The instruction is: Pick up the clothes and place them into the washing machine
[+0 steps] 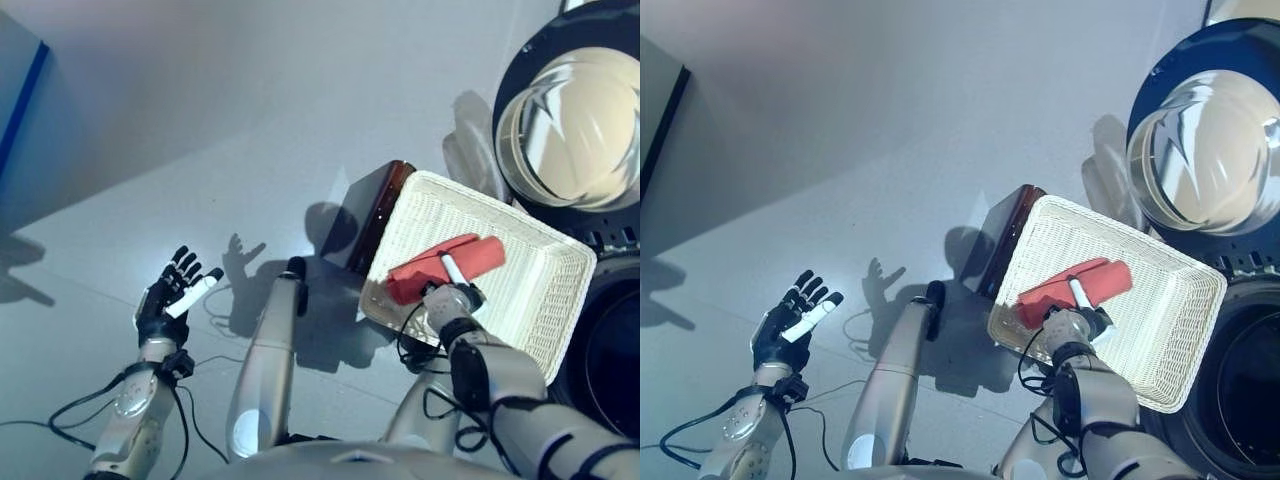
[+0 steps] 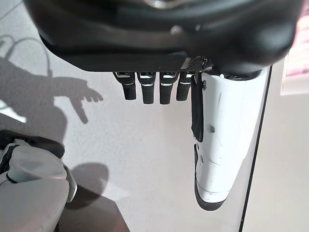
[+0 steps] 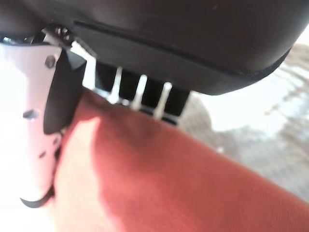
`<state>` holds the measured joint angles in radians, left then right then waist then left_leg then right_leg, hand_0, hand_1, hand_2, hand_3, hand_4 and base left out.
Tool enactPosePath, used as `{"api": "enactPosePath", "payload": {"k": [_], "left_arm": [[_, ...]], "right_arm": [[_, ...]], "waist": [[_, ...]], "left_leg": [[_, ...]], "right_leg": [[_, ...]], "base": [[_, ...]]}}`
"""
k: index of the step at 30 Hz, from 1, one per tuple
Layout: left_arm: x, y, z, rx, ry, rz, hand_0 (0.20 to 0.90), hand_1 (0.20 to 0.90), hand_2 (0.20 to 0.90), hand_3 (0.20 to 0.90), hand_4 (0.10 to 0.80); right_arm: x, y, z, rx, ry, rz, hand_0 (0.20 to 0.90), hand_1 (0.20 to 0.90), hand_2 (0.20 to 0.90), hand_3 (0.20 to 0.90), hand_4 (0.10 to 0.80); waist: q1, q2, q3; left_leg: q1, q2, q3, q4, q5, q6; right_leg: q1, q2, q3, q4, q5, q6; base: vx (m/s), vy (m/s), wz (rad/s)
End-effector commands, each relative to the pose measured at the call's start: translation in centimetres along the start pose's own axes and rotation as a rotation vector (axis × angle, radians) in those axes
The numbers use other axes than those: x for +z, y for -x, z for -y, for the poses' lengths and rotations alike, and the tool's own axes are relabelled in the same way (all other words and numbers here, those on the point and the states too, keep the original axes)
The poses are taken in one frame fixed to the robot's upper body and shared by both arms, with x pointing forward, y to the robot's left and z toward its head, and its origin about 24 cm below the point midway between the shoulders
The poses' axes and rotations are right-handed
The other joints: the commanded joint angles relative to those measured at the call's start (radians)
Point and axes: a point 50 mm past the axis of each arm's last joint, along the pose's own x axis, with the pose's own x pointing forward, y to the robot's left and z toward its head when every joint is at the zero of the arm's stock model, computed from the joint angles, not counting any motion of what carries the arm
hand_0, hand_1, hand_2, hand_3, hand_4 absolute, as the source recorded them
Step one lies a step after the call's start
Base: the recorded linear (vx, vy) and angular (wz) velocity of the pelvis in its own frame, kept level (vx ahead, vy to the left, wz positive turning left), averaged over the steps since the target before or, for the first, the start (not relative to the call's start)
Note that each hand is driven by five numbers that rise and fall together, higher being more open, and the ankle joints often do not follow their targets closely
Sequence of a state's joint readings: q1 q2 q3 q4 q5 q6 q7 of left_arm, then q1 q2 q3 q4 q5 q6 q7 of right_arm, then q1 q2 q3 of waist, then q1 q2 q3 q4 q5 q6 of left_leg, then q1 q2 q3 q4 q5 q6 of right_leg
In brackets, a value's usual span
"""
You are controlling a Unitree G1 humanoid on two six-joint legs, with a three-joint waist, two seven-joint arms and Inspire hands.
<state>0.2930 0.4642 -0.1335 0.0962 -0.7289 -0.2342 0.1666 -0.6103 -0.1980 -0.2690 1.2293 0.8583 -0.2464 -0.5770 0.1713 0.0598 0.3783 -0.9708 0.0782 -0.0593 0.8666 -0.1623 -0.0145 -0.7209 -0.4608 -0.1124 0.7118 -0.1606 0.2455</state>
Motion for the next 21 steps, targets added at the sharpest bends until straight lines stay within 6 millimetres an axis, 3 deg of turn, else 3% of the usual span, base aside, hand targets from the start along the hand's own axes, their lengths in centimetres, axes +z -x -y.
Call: {"api": "enactPosePath", "payload": {"k": [1, 3, 10, 11, 17, 21], "left_arm": [[2.1, -0.2, -0.8, 0.020, 0.041, 0.136, 0.900, 0.900, 0.900, 0.900, 0.800], [1.5, -0.1, -1.0, 0.029, 0.065, 0.117, 0.900, 0.900, 0.900, 0.900, 0.800], [0.8, -0.1, -1.4, 0.049, 0.083, 0.104, 0.900, 0.900, 0.900, 0.900, 0.800], [0.7, 0.0, -1.4, 0.048, 0.082, 0.100, 0.900, 0.900, 0.900, 0.900, 0.800], [0.1, 0.2, -1.3, 0.029, 0.070, 0.078, 0.900, 0.900, 0.900, 0.900, 0.800], [-0.1, 0.2, -1.1, 0.014, 0.063, 0.072, 0.900, 0.900, 0.900, 0.900, 0.800]], "right_arm": [[4.9, -1.4, 2.1, 0.030, -0.245, 0.179, 0.200, 0.200, 0.200, 0.200, 0.300], [6.4, -1.5, 2.8, 0.072, -0.375, 0.228, 0.200, 0.200, 0.200, 0.200, 0.300], [9.6, -1.1, 3.4, 0.130, -0.591, 0.354, 0.200, 0.200, 0.200, 0.200, 0.300], [11.1, -0.9, 3.6, 0.140, -0.650, 0.407, 0.200, 0.200, 0.200, 0.200, 0.300], [13.9, -0.6, 3.9, 0.128, -0.694, 0.491, 0.200, 0.200, 0.200, 0.200, 0.300], [15.9, -1.0, 5.2, 0.039, -0.769, 0.518, 0.200, 0.200, 0.200, 0.200, 0.300]], "waist": [[-0.011, 0.018, 0.007], [-0.033, 0.016, 0.003], [-0.064, 0.021, -0.009], [-0.071, 0.025, -0.014], [-0.083, 0.033, -0.016], [-0.091, 0.047, -0.018]], "left_leg": [[0.034, 0.097, -0.082, -0.097, 0.031, -0.117], [0.043, 0.108, -0.082, -0.097, 0.029, -0.123], [0.072, 0.130, -0.074, -0.108, 0.030, -0.133], [0.088, 0.137, -0.068, -0.121, 0.031, -0.136], [0.120, 0.149, -0.052, -0.135, 0.029, -0.141], [0.132, 0.155, -0.044, -0.143, 0.029, -0.145]], "right_leg": [[-0.047, 0.003, 0.046, 0.013, 0.035, -0.017], [-0.052, 0.006, 0.053, 0.018, 0.030, -0.019], [-0.058, 0.016, 0.073, 0.022, 0.023, -0.021], [-0.055, 0.020, 0.079, 0.016, 0.022, -0.021], [-0.056, 0.029, 0.100, 0.021, 0.017, -0.023], [-0.064, 0.033, 0.111, 0.032, 0.006, -0.025]], "base": [[-0.105, 0.001, -0.29], [-0.002, -0.023, -0.18], [0.001, -0.017, -0.13], [0.013, -0.015, -0.12], [0.005, -0.004, -0.15], [-0.001, -0.021, -0.11]]}}
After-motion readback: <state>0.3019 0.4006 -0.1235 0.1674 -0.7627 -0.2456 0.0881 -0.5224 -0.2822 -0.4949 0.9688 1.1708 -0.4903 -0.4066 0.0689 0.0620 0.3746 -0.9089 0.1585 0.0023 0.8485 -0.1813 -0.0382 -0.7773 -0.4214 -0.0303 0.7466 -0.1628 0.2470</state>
